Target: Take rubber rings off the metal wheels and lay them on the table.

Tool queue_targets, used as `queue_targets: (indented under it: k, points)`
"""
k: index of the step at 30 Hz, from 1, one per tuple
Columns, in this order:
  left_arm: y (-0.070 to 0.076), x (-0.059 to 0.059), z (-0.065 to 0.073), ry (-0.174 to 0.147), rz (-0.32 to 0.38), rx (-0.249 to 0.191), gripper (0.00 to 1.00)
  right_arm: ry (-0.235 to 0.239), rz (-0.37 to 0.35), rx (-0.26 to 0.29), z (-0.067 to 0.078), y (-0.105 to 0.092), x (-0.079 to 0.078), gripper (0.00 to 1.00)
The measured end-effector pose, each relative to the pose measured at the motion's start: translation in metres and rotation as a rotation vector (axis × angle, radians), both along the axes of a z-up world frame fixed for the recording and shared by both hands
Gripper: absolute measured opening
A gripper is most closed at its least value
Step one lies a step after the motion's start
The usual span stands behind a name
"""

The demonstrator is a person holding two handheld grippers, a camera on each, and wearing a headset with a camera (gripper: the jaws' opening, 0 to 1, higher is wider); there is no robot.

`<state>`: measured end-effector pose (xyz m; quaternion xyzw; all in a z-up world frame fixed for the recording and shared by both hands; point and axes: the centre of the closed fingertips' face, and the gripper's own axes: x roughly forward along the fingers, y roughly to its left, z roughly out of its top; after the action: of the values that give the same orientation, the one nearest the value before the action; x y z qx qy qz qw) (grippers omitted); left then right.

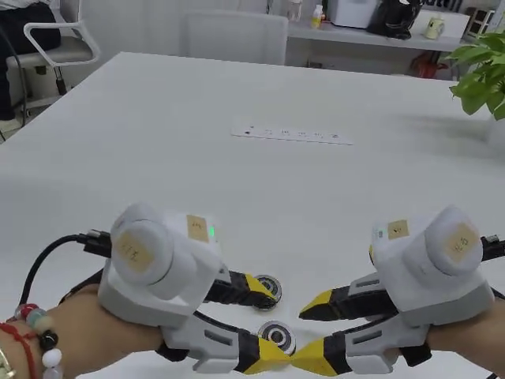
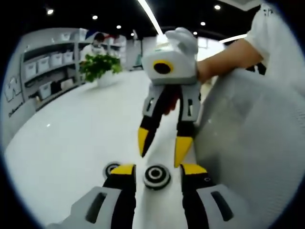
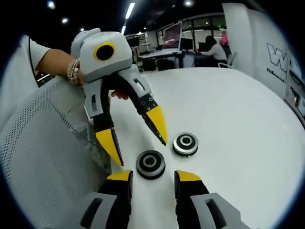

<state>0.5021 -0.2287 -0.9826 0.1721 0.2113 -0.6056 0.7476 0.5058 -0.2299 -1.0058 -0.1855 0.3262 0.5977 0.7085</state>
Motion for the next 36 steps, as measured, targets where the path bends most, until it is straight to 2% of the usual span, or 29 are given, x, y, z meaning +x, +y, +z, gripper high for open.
queue_targets:
  k: [5, 10, 12, 18, 24, 29, 36]
  points:
    - [-0.002, -0.001, -0.006, 0.016, -0.003, 0.008, 0.31, -0.006, 0.029, -0.016, -0.003, 0.002, -0.004, 0.31]
    - [-0.002, 0.0, -0.011, 0.015, -0.005, 0.018, 0.24, -0.003, 0.042, -0.032, -0.006, 0.001, -0.007, 0.29]
    - [-0.002, 0.002, -0.013, 0.033, 0.014, 0.017, 0.24, 0.0, 0.044, -0.036, -0.007, 0.002, -0.008, 0.29]
    - [0.001, 0.004, -0.018, 0.02, 0.018, 0.031, 0.2, 0.004, 0.041, -0.052, -0.011, 0.001, -0.009, 0.28]
    - [0.001, 0.003, -0.019, 0.018, 0.014, 0.034, 0.16, -0.008, 0.028, -0.042, -0.009, 0.002, -0.006, 0.27]
    - [0.001, 0.004, -0.02, -0.026, 0.009, 0.046, 0.14, -0.012, 0.029, -0.055, -0.013, 0.002, -0.005, 0.27]
    - [0.001, 0.005, -0.02, -0.021, 0.007, 0.023, 0.14, -0.03, 0.019, -0.051, -0.013, 0.005, -0.002, 0.26]
